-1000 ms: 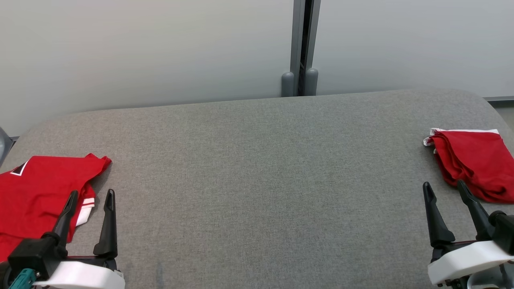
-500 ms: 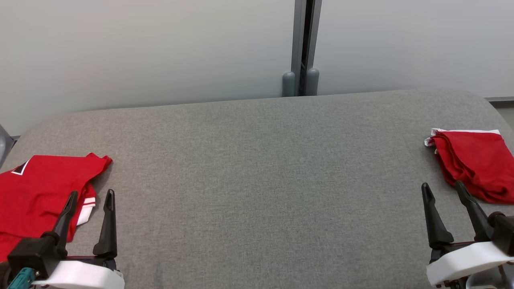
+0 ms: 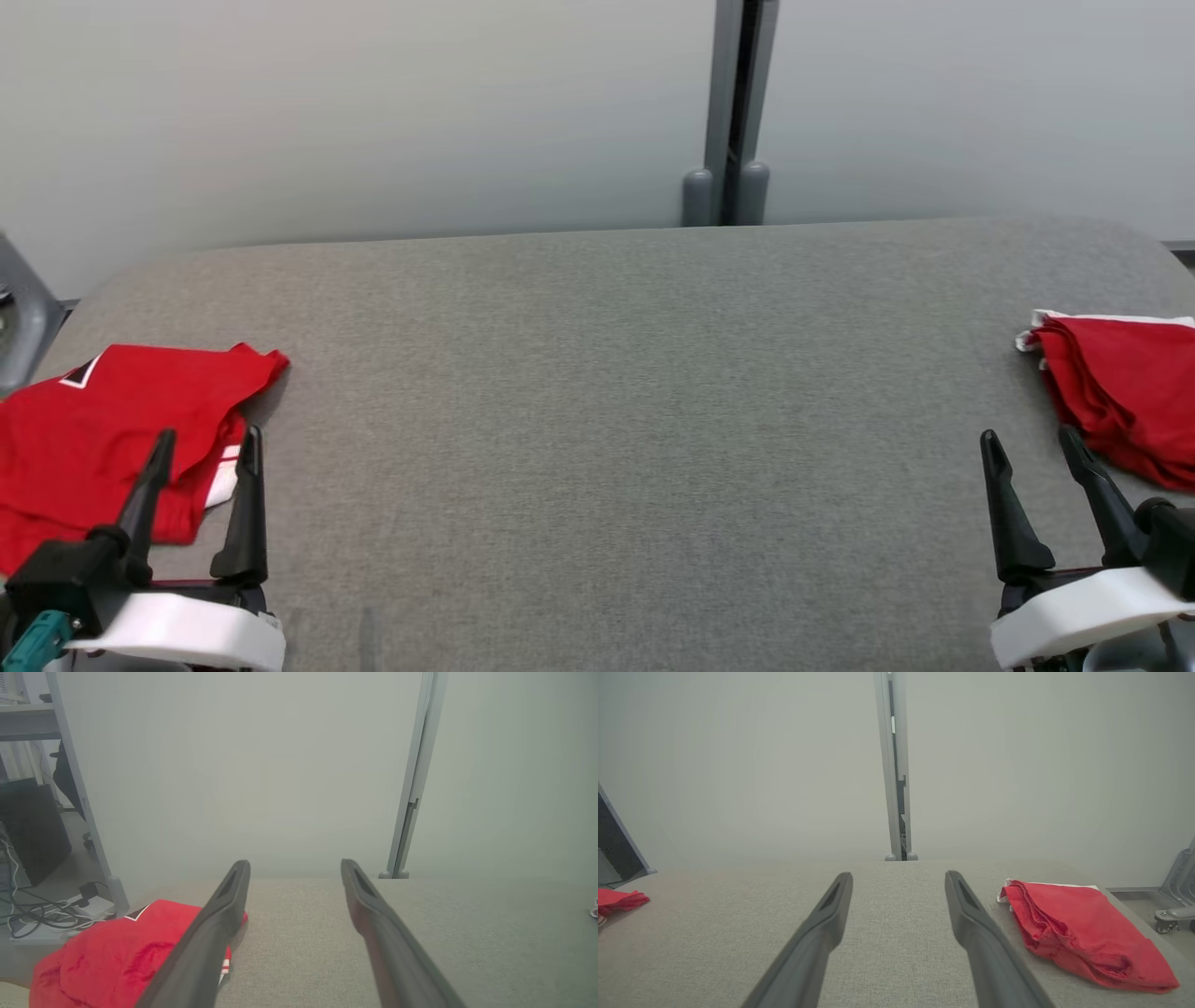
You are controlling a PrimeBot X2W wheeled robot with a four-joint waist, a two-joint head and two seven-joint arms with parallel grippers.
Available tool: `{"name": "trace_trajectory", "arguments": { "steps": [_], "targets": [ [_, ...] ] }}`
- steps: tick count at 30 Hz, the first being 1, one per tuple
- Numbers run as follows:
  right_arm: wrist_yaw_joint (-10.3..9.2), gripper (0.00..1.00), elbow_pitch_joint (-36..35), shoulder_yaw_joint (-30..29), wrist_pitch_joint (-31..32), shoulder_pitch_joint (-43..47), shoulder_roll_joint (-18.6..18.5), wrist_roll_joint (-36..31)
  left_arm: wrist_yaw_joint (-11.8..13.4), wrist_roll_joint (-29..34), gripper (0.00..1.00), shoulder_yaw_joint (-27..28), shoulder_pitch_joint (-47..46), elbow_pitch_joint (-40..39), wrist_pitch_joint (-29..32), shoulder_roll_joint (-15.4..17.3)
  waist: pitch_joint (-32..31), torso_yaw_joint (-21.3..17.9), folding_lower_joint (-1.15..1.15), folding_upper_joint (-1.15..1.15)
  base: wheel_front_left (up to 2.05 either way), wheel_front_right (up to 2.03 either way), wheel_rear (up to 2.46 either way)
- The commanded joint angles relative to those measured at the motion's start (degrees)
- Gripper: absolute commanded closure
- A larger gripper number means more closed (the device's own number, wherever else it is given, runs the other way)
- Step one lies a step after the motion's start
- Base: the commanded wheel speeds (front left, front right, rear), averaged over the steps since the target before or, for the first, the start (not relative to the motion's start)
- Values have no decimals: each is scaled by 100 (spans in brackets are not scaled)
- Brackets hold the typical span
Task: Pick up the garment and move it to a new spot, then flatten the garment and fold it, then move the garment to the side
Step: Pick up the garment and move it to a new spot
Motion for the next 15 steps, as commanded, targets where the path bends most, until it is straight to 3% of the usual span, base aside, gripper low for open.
{"name": "trace_trajectory", "arguments": {
  "steps": [1,9,15],
  "targets": [
    [-2,0,-41,14,-38,16,1,15,-20,-33,0,35,-91,28,-44,43,2,119,0,0,0,0,0],
    [-2,0,-180,160,54,-67,2,40,-109,-133,0,152,-315,192,-273,5,11,1021,0,0,0,0,0],
    [-2,0,-191,322,62,-138,4,87,-146,-208,0,285,-325,314,-405,13,7,1486,0,0,0,0,0]
  ]
}}
